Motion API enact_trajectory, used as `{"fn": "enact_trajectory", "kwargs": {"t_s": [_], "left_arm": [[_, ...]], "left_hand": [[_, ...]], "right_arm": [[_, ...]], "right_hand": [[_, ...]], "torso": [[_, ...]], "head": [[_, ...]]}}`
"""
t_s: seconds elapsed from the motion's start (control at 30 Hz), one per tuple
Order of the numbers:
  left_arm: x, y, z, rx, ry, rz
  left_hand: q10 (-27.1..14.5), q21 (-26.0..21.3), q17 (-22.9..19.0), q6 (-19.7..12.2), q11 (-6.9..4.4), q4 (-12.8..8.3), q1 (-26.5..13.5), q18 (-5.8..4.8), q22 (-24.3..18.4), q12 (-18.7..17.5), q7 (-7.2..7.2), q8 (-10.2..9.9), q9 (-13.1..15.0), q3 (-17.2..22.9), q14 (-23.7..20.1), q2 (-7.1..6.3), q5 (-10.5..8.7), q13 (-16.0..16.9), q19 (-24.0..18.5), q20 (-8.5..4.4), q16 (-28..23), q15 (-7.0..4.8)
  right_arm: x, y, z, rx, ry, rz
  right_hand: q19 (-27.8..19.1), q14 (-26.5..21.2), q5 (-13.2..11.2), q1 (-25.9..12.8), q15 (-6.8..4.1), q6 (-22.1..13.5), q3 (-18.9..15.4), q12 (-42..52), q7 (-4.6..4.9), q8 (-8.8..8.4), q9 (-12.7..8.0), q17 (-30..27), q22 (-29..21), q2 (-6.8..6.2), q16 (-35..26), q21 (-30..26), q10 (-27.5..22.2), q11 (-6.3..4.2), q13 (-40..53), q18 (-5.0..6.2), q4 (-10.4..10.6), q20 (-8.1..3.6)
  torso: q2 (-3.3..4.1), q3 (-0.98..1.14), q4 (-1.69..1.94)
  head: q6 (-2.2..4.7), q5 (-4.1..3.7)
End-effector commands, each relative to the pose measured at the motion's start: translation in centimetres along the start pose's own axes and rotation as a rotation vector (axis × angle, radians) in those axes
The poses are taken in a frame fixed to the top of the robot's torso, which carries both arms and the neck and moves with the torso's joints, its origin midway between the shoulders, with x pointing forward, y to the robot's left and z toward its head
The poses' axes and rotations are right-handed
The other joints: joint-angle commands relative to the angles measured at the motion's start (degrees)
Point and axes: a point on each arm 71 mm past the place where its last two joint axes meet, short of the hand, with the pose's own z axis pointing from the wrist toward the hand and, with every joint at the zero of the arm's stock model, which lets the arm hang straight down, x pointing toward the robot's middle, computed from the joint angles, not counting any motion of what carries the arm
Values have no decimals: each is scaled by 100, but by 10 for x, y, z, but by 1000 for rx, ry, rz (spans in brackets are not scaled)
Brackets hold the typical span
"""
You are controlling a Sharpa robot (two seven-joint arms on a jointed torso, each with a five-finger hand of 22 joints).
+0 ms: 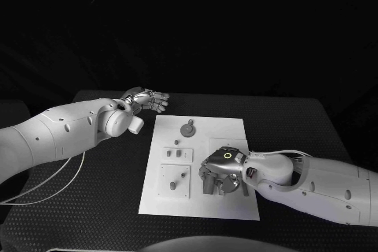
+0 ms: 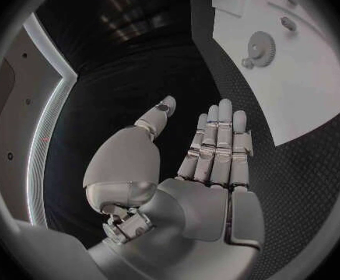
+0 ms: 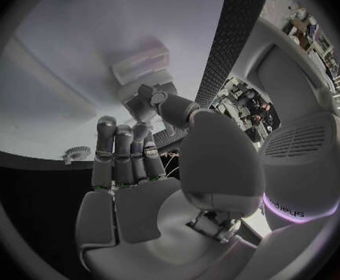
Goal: Assemble the parts on the task board
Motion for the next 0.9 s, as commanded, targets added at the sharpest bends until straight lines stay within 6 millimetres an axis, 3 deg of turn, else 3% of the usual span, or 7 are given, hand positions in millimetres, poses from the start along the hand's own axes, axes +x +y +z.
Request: {"fn": "enact_trajectory", "kwargs": {"t_s": [0.03, 0.13, 0.3, 0.9], "left_arm": [[2, -1, 0, 9, 16, 0], [2, -1, 0, 9, 17, 0], [2, -1, 0, 8, 18, 0], [2, -1, 0, 4, 24, -1]], "left_hand": [[-7, -34, 7, -18, 28, 5, -15, 93, 8, 3, -14, 25, -9, -2, 40, 41, 16, -8, 27, 3, -40, 11], [-8, -35, 9, -20, 28, 5, -16, 92, 8, 3, -12, 25, -10, -3, 41, 41, 16, -9, 27, 3, -41, 11], [-8, -36, 12, -22, 29, 5, -17, 92, 9, 3, -10, 24, -11, -3, 41, 41, 15, -9, 28, 3, -43, 11], [-14, -43, 29, -46, 31, 7, -26, 92, 16, 1, 5, 16, -21, -11, 42, 38, 8, -15, 29, 3, -58, 11]], "right_arm": [[5, 3, -1, -28, 17, 21], [4, 2, -2, -25, 3, 23], [3, 1, -3, -15, -17, 28], [-2, 0, -9, -18, -74, 66]], "right_hand": [[56, 12, -34, -95, -51, 336, -18, 45, 89, 112, 53, -21, 6, 84, 36, 41, 41, -16, -8, -2, 70, 1], [85, 22, -34, -157, -60, 465, -27, 74, 58, 150, 69, -47, 2, 166, 67, 60, 70, -32, -43, -2, 152, -10], [127, 42, -34, -209, -77, 561, -17, 104, 36, 165, 76, -78, -6, 197, 102, 83, 118, -59, -87, -2, 214, -35], [220, 124, -34, -215, -138, 705, 26, 150, -2, 164, 78, -156, -27, 204, 163, 129, 210, -125, -179, -2, 210, -108]], "torso": [[1, -1, 1], [-2, -1, 0], [-1, -3, 0], [0, -4, 1]], "head": [[-5, -7], [-4, -8], [-3, -10], [2, -7]]}}
